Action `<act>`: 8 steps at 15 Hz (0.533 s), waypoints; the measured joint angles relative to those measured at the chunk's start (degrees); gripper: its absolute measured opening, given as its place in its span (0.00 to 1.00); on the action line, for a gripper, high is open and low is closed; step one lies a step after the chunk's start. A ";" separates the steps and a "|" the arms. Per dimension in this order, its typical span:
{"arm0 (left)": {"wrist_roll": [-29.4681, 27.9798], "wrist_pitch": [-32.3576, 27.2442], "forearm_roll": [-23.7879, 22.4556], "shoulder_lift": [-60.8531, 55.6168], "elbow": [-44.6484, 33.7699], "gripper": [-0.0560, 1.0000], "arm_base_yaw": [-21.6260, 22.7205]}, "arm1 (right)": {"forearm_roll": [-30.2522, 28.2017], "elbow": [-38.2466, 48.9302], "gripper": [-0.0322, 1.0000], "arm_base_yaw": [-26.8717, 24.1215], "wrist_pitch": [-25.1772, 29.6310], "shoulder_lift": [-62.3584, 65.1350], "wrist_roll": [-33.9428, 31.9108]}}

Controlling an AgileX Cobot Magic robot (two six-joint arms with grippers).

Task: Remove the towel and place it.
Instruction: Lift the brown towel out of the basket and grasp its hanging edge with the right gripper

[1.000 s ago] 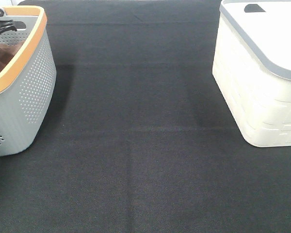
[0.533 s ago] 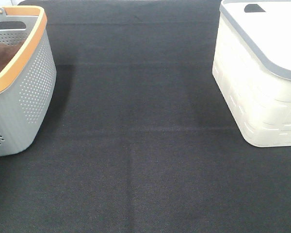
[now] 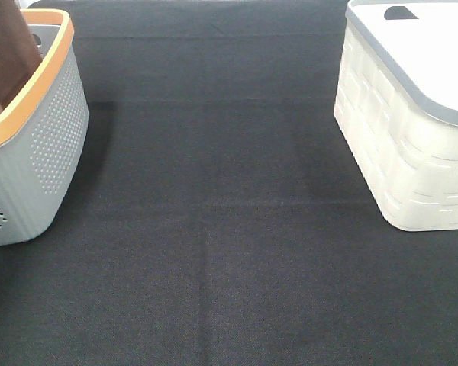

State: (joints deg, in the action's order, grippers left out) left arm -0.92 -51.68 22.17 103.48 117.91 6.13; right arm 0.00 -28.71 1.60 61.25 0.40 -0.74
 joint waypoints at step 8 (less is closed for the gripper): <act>10.03 12.78 14.78 -7.33 0.06 0.05 -15.76 | 32.37 -4.70 0.73 0.11 -6.02 -16.67 20.80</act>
State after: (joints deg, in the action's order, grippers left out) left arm 9.11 -38.90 36.96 96.14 117.97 -9.63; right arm 32.37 -33.40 1.72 55.23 -16.27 20.05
